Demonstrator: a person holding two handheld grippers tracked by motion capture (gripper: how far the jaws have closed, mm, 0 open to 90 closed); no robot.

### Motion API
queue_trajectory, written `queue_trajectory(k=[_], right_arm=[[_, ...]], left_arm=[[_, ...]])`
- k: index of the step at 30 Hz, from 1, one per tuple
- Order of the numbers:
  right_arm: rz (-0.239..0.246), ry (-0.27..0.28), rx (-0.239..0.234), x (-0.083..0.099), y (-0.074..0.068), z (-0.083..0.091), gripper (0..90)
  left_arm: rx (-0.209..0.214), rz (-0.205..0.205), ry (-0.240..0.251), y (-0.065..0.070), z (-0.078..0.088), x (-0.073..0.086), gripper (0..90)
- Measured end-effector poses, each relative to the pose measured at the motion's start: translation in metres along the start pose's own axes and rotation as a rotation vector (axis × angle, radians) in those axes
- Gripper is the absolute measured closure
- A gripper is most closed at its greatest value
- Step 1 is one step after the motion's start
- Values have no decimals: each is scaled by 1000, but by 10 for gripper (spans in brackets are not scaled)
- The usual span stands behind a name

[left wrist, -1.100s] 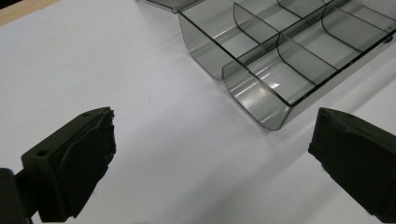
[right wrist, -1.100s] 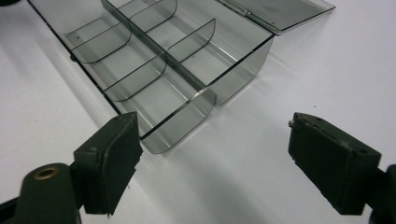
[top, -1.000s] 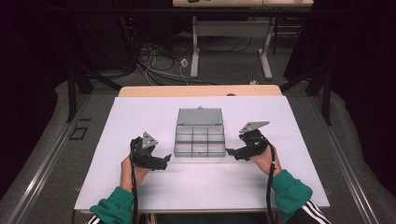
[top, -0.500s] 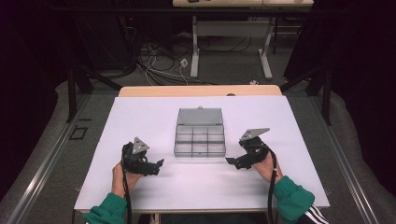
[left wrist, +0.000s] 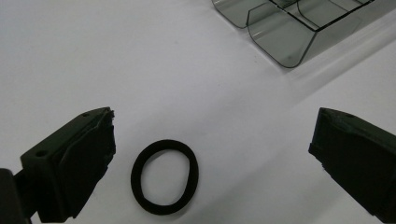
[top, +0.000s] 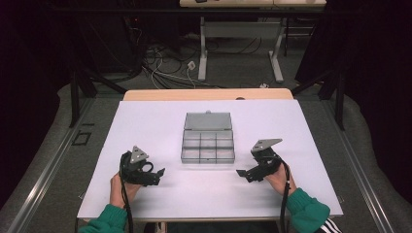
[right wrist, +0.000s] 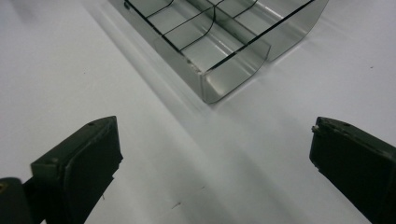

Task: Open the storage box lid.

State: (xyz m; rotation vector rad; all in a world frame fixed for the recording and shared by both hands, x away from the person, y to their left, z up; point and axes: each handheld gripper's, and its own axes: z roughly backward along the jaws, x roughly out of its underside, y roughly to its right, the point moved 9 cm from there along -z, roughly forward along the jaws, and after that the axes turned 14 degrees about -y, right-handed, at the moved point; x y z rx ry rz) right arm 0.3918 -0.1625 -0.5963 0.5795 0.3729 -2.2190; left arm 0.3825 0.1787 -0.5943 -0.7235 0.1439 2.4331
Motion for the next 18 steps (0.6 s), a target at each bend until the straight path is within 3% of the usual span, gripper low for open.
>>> queue_trajectory(k=[7, 12, 13, 18], right_arm=[[2, -3, -14, 6, -7, 0, 1], [7, 33, -1, 6, -7, 0, 1], [15, 6, -5, 9, -8, 1, 1], [15, 13, 0, 10, -9, 0, 1]], left_arm=[[-10, 12, 5, -6, 3, 4, 0], [-6, 25, -9, -10, 1, 10, 0], [-10, 22, -21, -12, 2, 11, 0], [-12, 59, -20, -18, 1, 12, 0]])
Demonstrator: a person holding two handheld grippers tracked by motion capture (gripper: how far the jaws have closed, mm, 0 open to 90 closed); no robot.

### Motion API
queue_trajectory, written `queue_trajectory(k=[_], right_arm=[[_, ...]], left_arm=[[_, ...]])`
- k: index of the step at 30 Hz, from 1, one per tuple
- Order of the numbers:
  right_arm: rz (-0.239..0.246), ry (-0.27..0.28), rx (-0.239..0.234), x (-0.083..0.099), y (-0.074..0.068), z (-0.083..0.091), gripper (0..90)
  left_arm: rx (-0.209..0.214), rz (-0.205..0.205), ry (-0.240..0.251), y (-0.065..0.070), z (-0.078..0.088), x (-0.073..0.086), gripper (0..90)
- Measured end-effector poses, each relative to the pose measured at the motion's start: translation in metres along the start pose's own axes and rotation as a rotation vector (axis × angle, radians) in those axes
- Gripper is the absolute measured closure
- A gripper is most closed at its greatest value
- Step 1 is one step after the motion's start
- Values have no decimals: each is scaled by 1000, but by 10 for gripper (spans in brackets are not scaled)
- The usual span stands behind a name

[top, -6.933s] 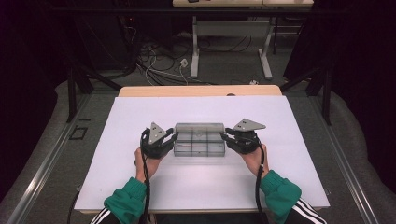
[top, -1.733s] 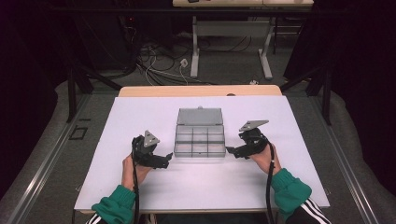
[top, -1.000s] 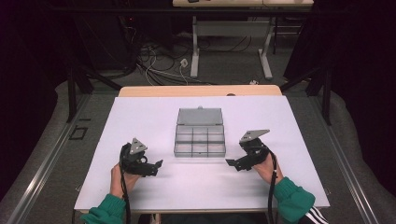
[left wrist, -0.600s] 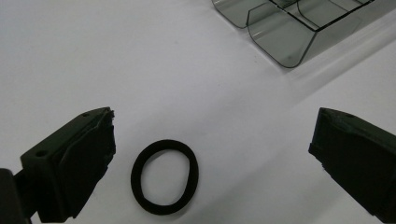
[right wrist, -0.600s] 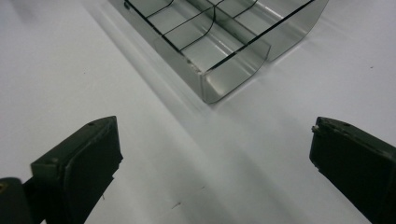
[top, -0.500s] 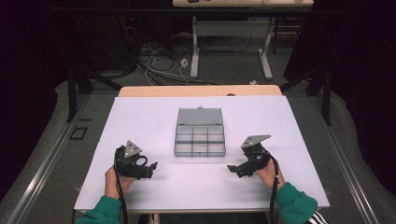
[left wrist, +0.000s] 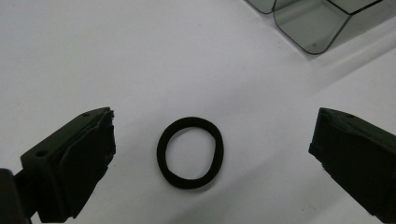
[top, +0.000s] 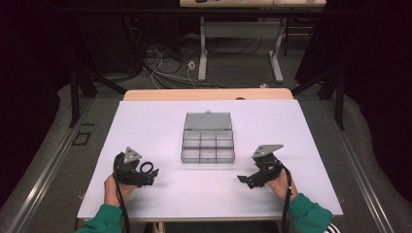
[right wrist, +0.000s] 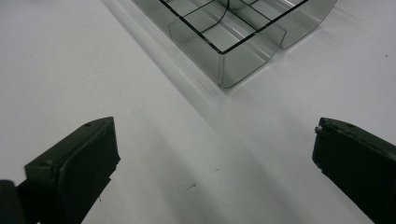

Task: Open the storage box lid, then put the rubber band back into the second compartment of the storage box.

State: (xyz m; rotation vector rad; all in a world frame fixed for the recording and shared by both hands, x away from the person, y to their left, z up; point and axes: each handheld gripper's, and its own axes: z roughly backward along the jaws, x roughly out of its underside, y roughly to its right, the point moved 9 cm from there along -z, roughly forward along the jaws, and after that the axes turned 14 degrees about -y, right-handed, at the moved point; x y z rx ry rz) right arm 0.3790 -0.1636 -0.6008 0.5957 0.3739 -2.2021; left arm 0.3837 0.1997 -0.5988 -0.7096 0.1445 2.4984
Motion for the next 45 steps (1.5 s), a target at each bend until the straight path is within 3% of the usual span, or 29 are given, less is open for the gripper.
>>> queue_trajectory(k=[7, 12, 19, 27, 33, 40, 45], right_arm=[[2, 10, -4, -1, -1, 0, 1], [2, -14, -5, 0, 0, 1, 1], [6, -8, -2, -1, 0, 0, 1], [8, -8, -1, -2, 1, -1, 1], [18, 3, -3, -3, -1, 0, 1], [19, -5, -7, -2, -1, 0, 1], [16, 1, -7, -3, -1, -1, 1]], left_arm=[[-62, 27, -11, -12, 1, 2, 0], [-87, 71, -12, -21, 3, 4, 0], [-99, 119, -63, -28, -5, 9, 45], [-83, 165, -86, -34, -13, 11, 290], [-47, 150, -96, -30, -18, 11, 552], [-22, 146, -104, -27, -23, 12, 695], [-21, 111, -115, -24, -23, 12, 789]])
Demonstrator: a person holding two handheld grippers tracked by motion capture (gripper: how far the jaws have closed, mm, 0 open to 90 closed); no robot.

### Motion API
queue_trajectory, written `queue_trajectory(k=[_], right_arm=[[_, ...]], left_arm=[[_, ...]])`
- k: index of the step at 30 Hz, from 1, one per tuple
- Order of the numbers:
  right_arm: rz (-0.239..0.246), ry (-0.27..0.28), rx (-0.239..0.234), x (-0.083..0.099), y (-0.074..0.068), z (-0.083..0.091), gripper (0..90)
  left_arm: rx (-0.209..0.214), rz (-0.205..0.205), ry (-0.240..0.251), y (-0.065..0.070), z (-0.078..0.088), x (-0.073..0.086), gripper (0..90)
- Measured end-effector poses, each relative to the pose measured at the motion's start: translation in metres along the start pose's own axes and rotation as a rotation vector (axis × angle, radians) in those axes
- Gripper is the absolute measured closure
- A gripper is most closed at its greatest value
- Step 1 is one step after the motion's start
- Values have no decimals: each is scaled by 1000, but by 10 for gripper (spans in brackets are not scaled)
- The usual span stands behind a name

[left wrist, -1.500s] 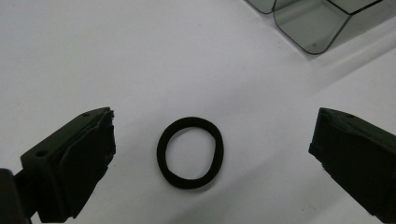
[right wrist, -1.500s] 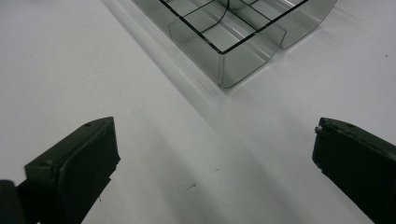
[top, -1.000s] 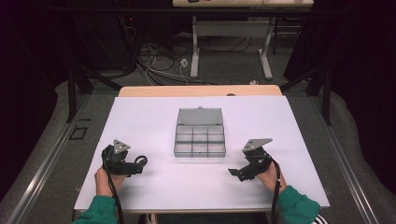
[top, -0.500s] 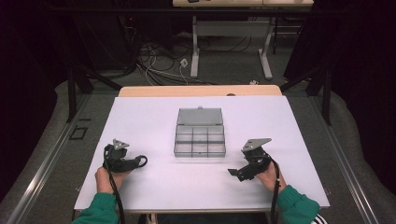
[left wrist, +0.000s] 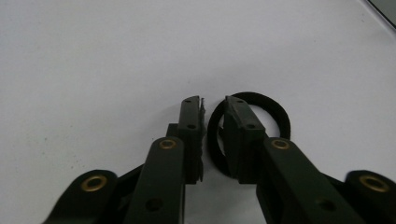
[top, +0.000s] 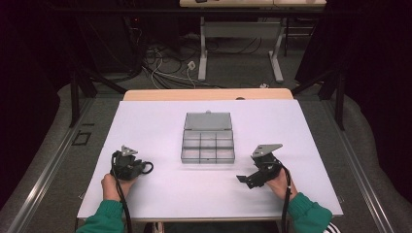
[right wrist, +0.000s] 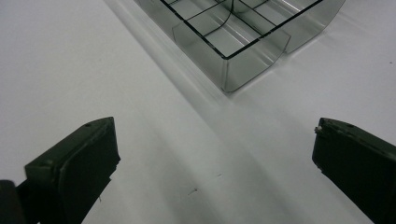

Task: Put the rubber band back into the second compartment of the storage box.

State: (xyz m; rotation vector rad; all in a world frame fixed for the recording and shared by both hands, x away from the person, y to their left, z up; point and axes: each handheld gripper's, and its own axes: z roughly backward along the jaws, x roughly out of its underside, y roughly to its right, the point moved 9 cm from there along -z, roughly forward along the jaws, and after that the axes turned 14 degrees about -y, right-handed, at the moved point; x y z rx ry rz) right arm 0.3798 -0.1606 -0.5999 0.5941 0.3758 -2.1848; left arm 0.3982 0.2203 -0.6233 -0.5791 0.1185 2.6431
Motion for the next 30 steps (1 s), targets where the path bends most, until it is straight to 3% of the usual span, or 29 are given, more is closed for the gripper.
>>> queue_trajectory(k=[6, 20, 30], right_arm=[[-1, 2, 1, 1, 0, 0, 2], [-2, 27, 7, -1, 0, 2, 2], [-2, 21, 5, 0, 2, 3, 3]], left_arm=[[11, -4, 3, 1, -1, 0, 865], [9, -13, 14, 2, 2, 1, 876], [13, -25, 54, 6, 10, -4, 876]])
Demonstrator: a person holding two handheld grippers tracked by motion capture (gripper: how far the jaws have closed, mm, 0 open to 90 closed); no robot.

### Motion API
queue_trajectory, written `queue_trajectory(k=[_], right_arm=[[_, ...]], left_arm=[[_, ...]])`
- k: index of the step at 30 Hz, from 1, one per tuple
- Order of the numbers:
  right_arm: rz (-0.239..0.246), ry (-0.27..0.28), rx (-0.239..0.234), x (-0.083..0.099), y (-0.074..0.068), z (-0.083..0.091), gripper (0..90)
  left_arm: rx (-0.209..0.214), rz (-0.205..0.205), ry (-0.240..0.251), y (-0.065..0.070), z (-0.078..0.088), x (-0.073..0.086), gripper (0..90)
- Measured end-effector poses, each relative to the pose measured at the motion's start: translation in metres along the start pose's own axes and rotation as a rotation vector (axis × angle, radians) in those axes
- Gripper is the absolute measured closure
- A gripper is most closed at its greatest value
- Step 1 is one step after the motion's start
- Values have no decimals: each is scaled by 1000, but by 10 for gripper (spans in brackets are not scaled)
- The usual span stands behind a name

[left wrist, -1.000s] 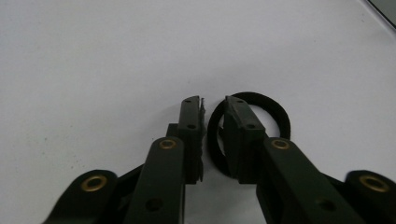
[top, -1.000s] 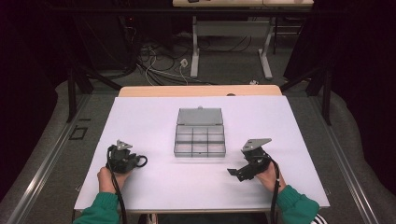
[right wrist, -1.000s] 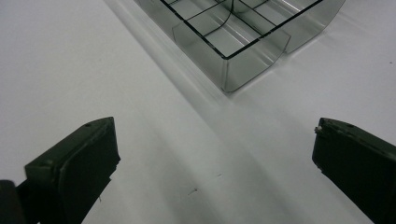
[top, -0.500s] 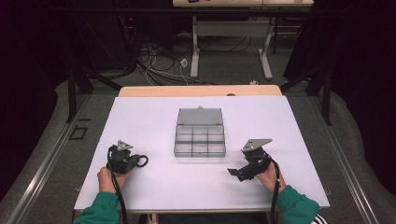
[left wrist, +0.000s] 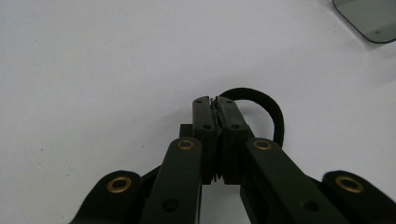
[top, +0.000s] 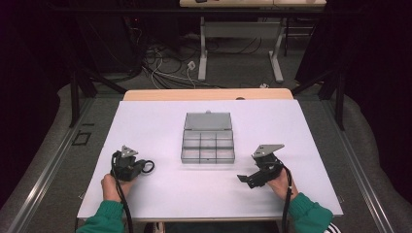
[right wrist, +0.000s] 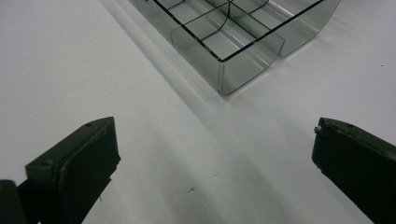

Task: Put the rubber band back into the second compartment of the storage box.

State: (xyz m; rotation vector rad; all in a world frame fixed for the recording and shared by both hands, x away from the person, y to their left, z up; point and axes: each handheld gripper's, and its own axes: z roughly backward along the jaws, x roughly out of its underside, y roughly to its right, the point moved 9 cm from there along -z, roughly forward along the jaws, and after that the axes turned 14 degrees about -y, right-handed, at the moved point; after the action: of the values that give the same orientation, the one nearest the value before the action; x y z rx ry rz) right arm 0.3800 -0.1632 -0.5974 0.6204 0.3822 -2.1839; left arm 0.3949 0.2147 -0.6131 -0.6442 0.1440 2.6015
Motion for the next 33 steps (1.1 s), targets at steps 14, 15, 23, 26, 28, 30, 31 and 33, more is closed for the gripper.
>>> queue_trajectory(k=[14, 15, 23, 26, 28, 30, 31, 33], right_arm=[[9, -9, 8, 1, 1, 0, 3], [6, -11, 7, 1, 1, 0, 3], [12, -8, 19, 1, 1, -1, 8], [13, -9, 14, 1, 1, -2, 5], [9, -10, 14, 1, 1, -2, 3], [9, -6, 14, 1, 1, -2, 1], [8, -10, 13, 1, 1, -2, 1], [9, -11, 12, 1, 0, -2, 1]], left_arm=[[22, -23, 49, 15, 10, -13, 875], [24, -29, 52, 17, 11, -14, 875], [36, -51, 62, 27, 14, -23, 875], [39, -58, 72, 29, 16, -27, 875], [44, -56, 85, 32, 17, -31, 875], [45, -67, 91, 35, 19, -34, 875], [46, -72, 100, 36, 19, -36, 875], [56, -81, 93, 40, 19, -37, 874]])
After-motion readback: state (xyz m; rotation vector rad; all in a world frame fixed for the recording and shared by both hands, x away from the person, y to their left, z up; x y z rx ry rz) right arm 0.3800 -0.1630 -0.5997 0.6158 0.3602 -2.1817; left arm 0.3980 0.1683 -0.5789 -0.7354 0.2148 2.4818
